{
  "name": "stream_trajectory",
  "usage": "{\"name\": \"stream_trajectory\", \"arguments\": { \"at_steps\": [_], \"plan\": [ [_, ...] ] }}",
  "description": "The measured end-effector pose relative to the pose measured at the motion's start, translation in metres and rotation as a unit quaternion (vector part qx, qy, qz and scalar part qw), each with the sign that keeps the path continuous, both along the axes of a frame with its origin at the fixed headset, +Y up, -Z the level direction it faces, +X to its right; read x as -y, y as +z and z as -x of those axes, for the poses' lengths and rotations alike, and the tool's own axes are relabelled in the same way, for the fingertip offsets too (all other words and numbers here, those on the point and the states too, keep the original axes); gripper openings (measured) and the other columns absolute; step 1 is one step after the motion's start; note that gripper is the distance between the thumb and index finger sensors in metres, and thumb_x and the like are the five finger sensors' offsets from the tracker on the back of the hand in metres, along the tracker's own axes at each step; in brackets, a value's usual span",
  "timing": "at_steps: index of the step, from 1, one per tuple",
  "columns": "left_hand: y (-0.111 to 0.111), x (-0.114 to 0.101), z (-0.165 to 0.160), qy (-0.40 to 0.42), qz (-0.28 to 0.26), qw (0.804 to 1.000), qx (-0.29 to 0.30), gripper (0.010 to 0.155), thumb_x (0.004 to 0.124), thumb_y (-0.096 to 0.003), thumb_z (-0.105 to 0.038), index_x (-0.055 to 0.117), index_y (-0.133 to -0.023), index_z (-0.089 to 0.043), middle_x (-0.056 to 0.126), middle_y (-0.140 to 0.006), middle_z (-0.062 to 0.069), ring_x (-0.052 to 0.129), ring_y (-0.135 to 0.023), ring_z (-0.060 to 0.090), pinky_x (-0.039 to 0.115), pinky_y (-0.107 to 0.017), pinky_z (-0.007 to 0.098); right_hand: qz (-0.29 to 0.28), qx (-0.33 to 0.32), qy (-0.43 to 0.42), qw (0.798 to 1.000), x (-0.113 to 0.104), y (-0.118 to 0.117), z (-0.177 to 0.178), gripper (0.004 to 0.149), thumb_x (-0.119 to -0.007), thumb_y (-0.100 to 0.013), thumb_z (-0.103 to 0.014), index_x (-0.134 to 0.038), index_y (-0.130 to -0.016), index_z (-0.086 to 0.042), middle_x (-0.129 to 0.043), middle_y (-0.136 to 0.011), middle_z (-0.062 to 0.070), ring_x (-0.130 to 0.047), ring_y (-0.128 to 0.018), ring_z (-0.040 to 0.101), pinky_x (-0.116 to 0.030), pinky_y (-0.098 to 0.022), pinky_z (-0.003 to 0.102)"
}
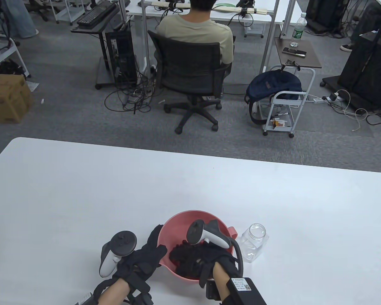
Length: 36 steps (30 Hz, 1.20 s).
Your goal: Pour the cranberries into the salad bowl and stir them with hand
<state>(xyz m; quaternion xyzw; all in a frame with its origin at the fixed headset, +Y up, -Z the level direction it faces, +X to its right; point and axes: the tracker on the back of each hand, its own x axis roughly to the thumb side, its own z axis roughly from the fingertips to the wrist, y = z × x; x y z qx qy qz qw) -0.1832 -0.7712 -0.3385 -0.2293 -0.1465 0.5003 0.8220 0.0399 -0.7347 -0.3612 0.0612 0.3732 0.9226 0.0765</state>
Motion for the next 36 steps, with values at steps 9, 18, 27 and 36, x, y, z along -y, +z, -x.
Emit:
{"name": "stream_trajectory", "arguments": {
  "at_steps": [9,18,27,36],
  "plan": [
    [0.0001,0.0003,-0.0001,0.001,0.003,1.0,0.0,0.073,0.05,-0.0618,-0.063,0.009,-0.115,-0.034,0.041,-0.124,0.014,0.067,-0.104,0.038,0.069,-0.074,0.044,-0.003,0.003,-0.003,1.0,-0.0012,0.0002,-0.0003,0.064,-0.073,-0.04,-0.078,-0.045,-0.098,-0.078,-0.028,-0.122,-0.034,-0.044,-0.118,-0.002,-0.068,-0.083,0.041],
    [0.0,0.0005,-0.0002,0.002,0.006,1.0,0.001,0.073,0.05,-0.0619,-0.063,0.009,-0.115,-0.034,0.041,-0.124,0.014,0.068,-0.103,0.038,0.069,-0.074,0.044,-0.002,0.019,0.005,1.0,-0.0001,0.0003,-0.0019,0.074,-0.065,-0.044,-0.084,-0.037,-0.108,-0.059,-0.027,-0.124,-0.028,-0.049,-0.116,0.011,-0.068,-0.081,0.037],
    [0.0,0.0007,0.0,0.002,0.009,1.0,0.001,0.073,0.05,-0.062,-0.063,0.01,-0.116,-0.034,0.041,-0.124,0.014,0.068,-0.103,0.038,0.069,-0.074,0.043,-0.001,0.024,0.003,1.0,0.0006,-0.0002,-0.002,0.088,-0.063,-0.05,-0.081,-0.036,-0.115,-0.028,-0.035,-0.124,0.002,-0.06,-0.107,0.02,-0.072,-0.077,0.035],
    [-0.0001,0.0009,0.0002,0.002,0.01,1.0,0.002,0.074,0.05,-0.0618,-0.064,0.01,-0.116,-0.033,0.041,-0.124,0.014,0.069,-0.103,0.038,0.069,-0.074,0.043,-0.004,0.036,0.006,0.999,0.0015,-0.0012,-0.004,0.087,-0.064,-0.054,-0.078,-0.046,-0.114,-0.018,-0.054,-0.115,0.013,-0.085,-0.087,0.017,-0.084,-0.062,0.027]
  ]
}}
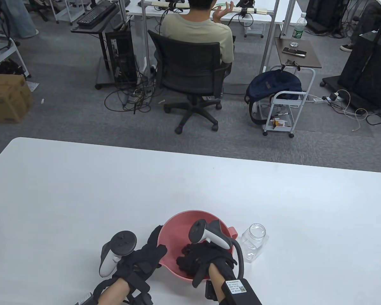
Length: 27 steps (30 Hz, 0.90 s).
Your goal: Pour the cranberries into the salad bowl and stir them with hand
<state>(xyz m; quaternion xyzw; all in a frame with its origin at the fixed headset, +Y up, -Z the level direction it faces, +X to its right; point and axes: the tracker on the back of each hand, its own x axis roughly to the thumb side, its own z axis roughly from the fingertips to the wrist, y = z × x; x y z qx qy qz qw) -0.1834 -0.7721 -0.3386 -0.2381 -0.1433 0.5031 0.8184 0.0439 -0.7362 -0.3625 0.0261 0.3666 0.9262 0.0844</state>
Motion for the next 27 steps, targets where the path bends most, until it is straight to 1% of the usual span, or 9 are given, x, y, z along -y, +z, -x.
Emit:
{"name": "stream_trajectory", "arguments": {
  "at_steps": [3,7,10,12,13,16,18,22,27],
  "plan": [
    [0.0,0.0001,0.0,0.0,0.001,1.0,0.0,0.074,0.05,-0.0619,-0.064,0.01,-0.116,-0.033,0.041,-0.124,0.014,0.069,-0.103,0.038,0.069,-0.074,0.043,-0.004,0.004,0.009,1.0,-0.0006,0.0,-0.0008,0.085,-0.064,-0.054,-0.079,-0.053,-0.112,-0.017,-0.067,-0.109,0.012,-0.09,-0.08,0.012,-0.086,-0.056,0.022],
    [-0.0001,0.0002,0.0001,0.0,0.001,1.0,0.0,0.074,0.05,-0.0619,-0.064,0.01,-0.116,-0.033,0.041,-0.124,0.015,0.069,-0.103,0.038,0.069,-0.074,0.043,0.004,0.0,0.011,1.0,0.0003,-0.0004,-0.0006,0.079,-0.064,-0.055,-0.078,-0.064,-0.107,-0.02,-0.081,-0.1,0.007,-0.095,-0.07,0.005,-0.088,-0.047,0.018],
    [-0.0001,0.0003,0.0001,0.0,0.001,1.0,0.001,0.074,0.05,-0.0618,-0.064,0.01,-0.116,-0.033,0.042,-0.124,0.015,0.069,-0.103,0.038,0.069,-0.074,0.044,0.008,-0.007,0.008,1.0,0.0005,-0.0003,-0.0003,0.073,-0.065,-0.054,-0.078,-0.07,-0.104,-0.025,-0.085,-0.097,0.003,-0.095,-0.068,0.003,-0.088,-0.045,0.017],
    [-0.0002,0.0003,0.0001,0.0,0.001,1.0,0.001,0.074,0.05,-0.0618,-0.064,0.01,-0.116,-0.033,0.042,-0.124,0.014,0.069,-0.103,0.038,0.069,-0.074,0.043,0.009,-0.011,0.008,1.0,0.001,-0.0002,0.0004,0.067,-0.065,-0.053,-0.078,-0.074,-0.102,-0.033,-0.086,-0.097,-0.003,-0.095,-0.068,0.002,-0.088,-0.046,0.018],
    [-0.0003,0.0004,0.0001,0.0,0.002,1.0,0.001,0.074,0.05,-0.0618,-0.064,0.01,-0.116,-0.033,0.042,-0.124,0.015,0.069,-0.103,0.038,0.069,-0.074,0.043,0.01,-0.014,0.011,1.0,0.0013,0.0001,0.0005,0.064,-0.065,-0.052,-0.078,-0.075,-0.1,-0.037,-0.087,-0.096,-0.008,-0.095,-0.069,0.001,-0.088,-0.046,0.018],
    [-0.0004,0.0004,0.0,0.0,0.003,1.0,0.003,0.074,0.05,-0.0616,-0.064,0.01,-0.116,-0.034,0.042,-0.124,0.014,0.069,-0.103,0.038,0.069,-0.074,0.044,0.011,-0.019,0.024,0.999,0.0018,-0.0001,0.0015,0.06,-0.065,-0.045,-0.083,-0.076,-0.095,-0.052,-0.089,-0.094,-0.024,-0.096,-0.072,-0.004,-0.089,-0.05,0.015],
    [-0.0006,0.0004,0.0001,0.0,0.002,1.0,0.003,0.074,0.05,-0.0615,-0.064,0.01,-0.116,-0.034,0.042,-0.124,0.014,0.069,-0.103,0.038,0.069,-0.074,0.044,0.003,-0.025,0.019,1.0,0.0013,0.0,0.0021,0.058,-0.065,-0.041,-0.086,-0.076,-0.092,-0.061,-0.091,-0.095,-0.033,-0.095,-0.082,-0.003,-0.089,-0.056,0.018],
    [-0.0008,0.0005,0.0002,0.0,0.004,1.0,0.004,0.074,0.05,-0.0616,-0.064,0.01,-0.116,-0.034,0.042,-0.124,0.015,0.069,-0.103,0.038,0.069,-0.074,0.044,-0.001,-0.027,0.007,1.0,0.0004,0.0002,0.0022,0.058,-0.068,-0.036,-0.086,-0.072,-0.091,-0.068,-0.089,-0.098,-0.042,-0.09,-0.094,-0.005,-0.085,-0.068,0.026],
    [-0.0011,0.0006,0.0002,-0.001,0.004,1.0,0.004,0.074,0.05,-0.0615,-0.064,0.01,-0.116,-0.034,0.042,-0.124,0.015,0.069,-0.103,0.038,0.069,-0.074,0.044,0.0,-0.029,-0.002,1.0,0.0003,0.0,0.0023,0.062,-0.071,-0.033,-0.086,-0.066,-0.093,-0.071,-0.083,-0.102,-0.048,-0.081,-0.103,-0.009,-0.081,-0.074,0.031]
  ]
}}
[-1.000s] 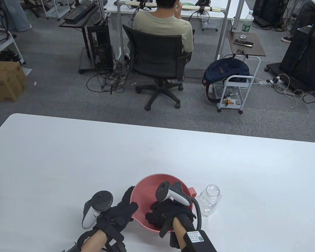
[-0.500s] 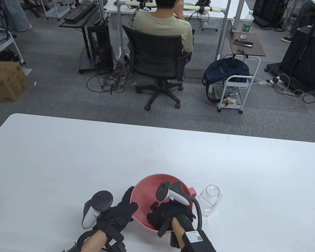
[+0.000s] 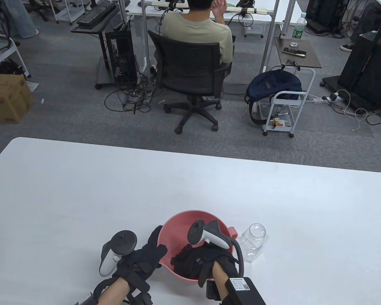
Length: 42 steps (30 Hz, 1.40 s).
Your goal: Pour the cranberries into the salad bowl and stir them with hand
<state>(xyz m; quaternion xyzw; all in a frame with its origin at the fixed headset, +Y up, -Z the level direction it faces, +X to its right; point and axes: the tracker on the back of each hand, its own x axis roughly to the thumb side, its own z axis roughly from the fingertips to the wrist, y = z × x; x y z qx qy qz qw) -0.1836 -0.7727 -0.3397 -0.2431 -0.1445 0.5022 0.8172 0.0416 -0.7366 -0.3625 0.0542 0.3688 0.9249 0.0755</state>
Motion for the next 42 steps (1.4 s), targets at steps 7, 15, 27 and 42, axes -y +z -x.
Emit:
{"name": "stream_trajectory", "arguments": {
  "at_steps": [7,15,27,42],
  "plan": [
    [-0.0002,0.0002,0.0,0.0,0.0,1.0,0.0,0.074,0.05,-0.0614,-0.064,0.01,-0.116,-0.034,0.042,-0.124,0.015,0.069,-0.103,0.038,0.069,-0.074,0.044,-0.005,-0.003,-0.008,1.0,0.0011,-0.0004,0.0005,0.062,-0.072,-0.033,-0.085,-0.061,-0.093,-0.075,-0.07,-0.111,-0.05,-0.066,-0.111,-0.013,-0.076,-0.079,0.034],
    [-0.0004,0.0003,-0.0001,-0.003,-0.004,1.0,0.0,0.074,0.05,-0.0613,-0.064,0.01,-0.116,-0.034,0.042,-0.124,0.014,0.07,-0.103,0.037,0.069,-0.074,0.044,-0.004,-0.002,0.001,1.0,0.0023,-0.0001,0.0003,0.059,-0.073,-0.036,-0.083,-0.059,-0.093,-0.077,-0.047,-0.119,-0.043,-0.047,-0.118,0.003,-0.07,-0.081,0.037],
    [-0.0006,0.0009,0.0,-0.005,-0.004,1.0,-0.001,0.074,0.05,-0.0614,-0.065,0.011,-0.116,-0.034,0.044,-0.124,0.014,0.071,-0.102,0.036,0.069,-0.074,0.043,-0.014,0.007,0.014,1.0,0.0026,0.0016,0.0016,0.07,-0.068,-0.04,-0.084,-0.045,-0.103,-0.065,-0.032,-0.125,-0.019,-0.05,-0.114,0.015,-0.069,-0.078,0.038],
    [-0.0018,0.0012,-0.0003,-0.002,0.006,1.0,-0.002,0.073,0.05,-0.0618,-0.066,0.014,-0.117,-0.034,0.046,-0.124,0.014,0.073,-0.102,0.035,0.07,-0.073,0.043,-0.023,0.053,0.008,0.998,0.0003,0.0018,-0.0028,0.093,-0.065,-0.053,-0.079,-0.047,-0.11,-0.008,-0.058,-0.112,0.023,-0.088,-0.087,0.025,-0.087,-0.059,0.028]
  ]
}}
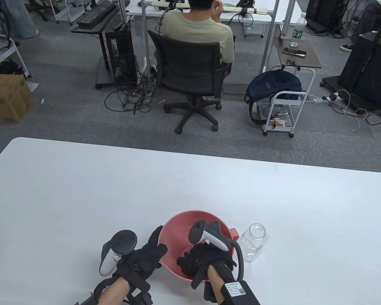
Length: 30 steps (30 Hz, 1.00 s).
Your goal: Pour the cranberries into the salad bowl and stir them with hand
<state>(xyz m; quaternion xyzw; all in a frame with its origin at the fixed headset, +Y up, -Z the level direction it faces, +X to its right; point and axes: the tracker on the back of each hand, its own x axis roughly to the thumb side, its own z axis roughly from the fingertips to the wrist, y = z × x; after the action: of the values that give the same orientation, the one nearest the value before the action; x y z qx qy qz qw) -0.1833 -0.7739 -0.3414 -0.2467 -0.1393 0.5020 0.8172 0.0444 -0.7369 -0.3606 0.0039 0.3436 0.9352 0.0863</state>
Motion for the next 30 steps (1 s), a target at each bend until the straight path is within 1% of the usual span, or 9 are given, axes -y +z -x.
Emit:
{"name": "stream_trajectory", "arguments": {
  "at_steps": [4,7,11,14,16,20,22,24,30],
  "plan": [
    [-0.0001,-0.0003,-0.0001,0.0,0.001,1.0,0.001,0.073,0.05,-0.0618,-0.066,0.014,-0.117,-0.034,0.046,-0.124,0.014,0.073,-0.101,0.035,0.07,-0.074,0.043,-0.011,0.011,0.007,1.0,-0.0015,-0.0003,-0.0026,0.087,-0.065,-0.055,-0.079,-0.062,-0.105,-0.008,-0.076,-0.103,0.021,-0.1,-0.072,0.017,-0.093,-0.046,0.02],
    [-0.0002,-0.0004,-0.0001,0.001,0.001,1.0,0.001,0.073,0.05,-0.0617,-0.066,0.014,-0.117,-0.034,0.046,-0.124,0.014,0.073,-0.102,0.036,0.07,-0.073,0.044,0.0,0.008,0.017,1.0,-0.0003,-0.0008,-0.0022,0.083,-0.064,-0.054,-0.08,-0.068,-0.102,-0.011,-0.085,-0.097,0.015,-0.103,-0.063,0.008,-0.093,-0.039,0.014],
    [-0.0005,-0.0004,0.0,0.001,0.003,1.0,0.002,0.073,0.05,-0.0618,-0.066,0.014,-0.117,-0.034,0.046,-0.124,0.014,0.073,-0.102,0.036,0.07,-0.074,0.044,0.015,-0.003,0.016,1.0,0.0013,-0.0016,-0.0011,0.079,-0.065,-0.053,-0.08,-0.072,-0.101,-0.018,-0.09,-0.092,0.009,-0.103,-0.057,0.002,-0.091,-0.034,0.011],
    [-0.0006,-0.0005,0.0,0.002,0.004,1.0,0.003,0.074,0.05,-0.0619,-0.066,0.013,-0.117,-0.034,0.046,-0.124,0.014,0.073,-0.102,0.036,0.07,-0.074,0.044,0.022,-0.014,-0.002,1.0,0.0026,-0.0018,-0.0006,0.074,-0.067,-0.052,-0.08,-0.076,-0.099,-0.023,-0.093,-0.089,0.004,-0.103,-0.054,0.0,-0.09,-0.032,0.012],
    [-0.0006,-0.0006,0.0001,0.002,0.003,1.0,0.003,0.073,0.05,-0.0618,-0.066,0.014,-0.117,-0.034,0.046,-0.124,0.014,0.073,-0.102,0.036,0.07,-0.074,0.044,0.024,-0.018,-0.003,1.0,0.0031,-0.0021,-0.0003,0.072,-0.067,-0.05,-0.081,-0.077,-0.098,-0.029,-0.094,-0.089,-0.001,-0.102,-0.054,-0.002,-0.09,-0.032,0.011],
    [-0.0007,-0.0003,0.0001,0.004,0.004,1.0,0.005,0.074,0.05,-0.0617,-0.066,0.013,-0.117,-0.033,0.045,-0.124,0.014,0.072,-0.102,0.036,0.07,-0.074,0.044,0.023,-0.03,0.005,0.999,0.003,-0.0019,0.0011,0.067,-0.065,-0.043,-0.086,-0.074,-0.097,-0.048,-0.095,-0.092,-0.02,-0.102,-0.06,-0.006,-0.092,-0.038,0.01],
    [-0.0008,-0.0003,0.0001,0.003,0.003,1.0,0.005,0.074,0.05,-0.0616,-0.066,0.013,-0.117,-0.033,0.045,-0.124,0.015,0.072,-0.102,0.036,0.07,-0.074,0.044,0.022,-0.033,0.004,0.999,0.003,-0.002,0.0012,0.064,-0.066,-0.04,-0.087,-0.073,-0.096,-0.055,-0.095,-0.093,-0.028,-0.102,-0.069,-0.004,-0.093,-0.045,0.012],
    [-0.0008,-0.0002,0.0002,0.003,0.003,1.0,0.005,0.074,0.05,-0.0616,-0.066,0.013,-0.117,-0.033,0.045,-0.124,0.015,0.072,-0.102,0.036,0.07,-0.074,0.044,0.016,-0.036,-0.004,0.999,0.0027,-0.0022,0.0013,0.065,-0.067,-0.038,-0.087,-0.072,-0.096,-0.057,-0.095,-0.094,-0.031,-0.101,-0.078,-0.005,-0.094,-0.051,0.016],
    [-0.0007,-0.0001,0.0001,0.004,0.003,1.0,0.005,0.074,0.05,-0.0615,-0.066,0.013,-0.117,-0.033,0.045,-0.124,0.015,0.072,-0.102,0.036,0.07,-0.074,0.044,0.015,-0.04,-0.017,0.999,0.0018,-0.0016,0.0012,0.068,-0.07,-0.033,-0.088,-0.062,-0.098,-0.066,-0.088,-0.101,-0.042,-0.092,-0.094,-0.014,-0.092,-0.065,0.021]
  ]
}}
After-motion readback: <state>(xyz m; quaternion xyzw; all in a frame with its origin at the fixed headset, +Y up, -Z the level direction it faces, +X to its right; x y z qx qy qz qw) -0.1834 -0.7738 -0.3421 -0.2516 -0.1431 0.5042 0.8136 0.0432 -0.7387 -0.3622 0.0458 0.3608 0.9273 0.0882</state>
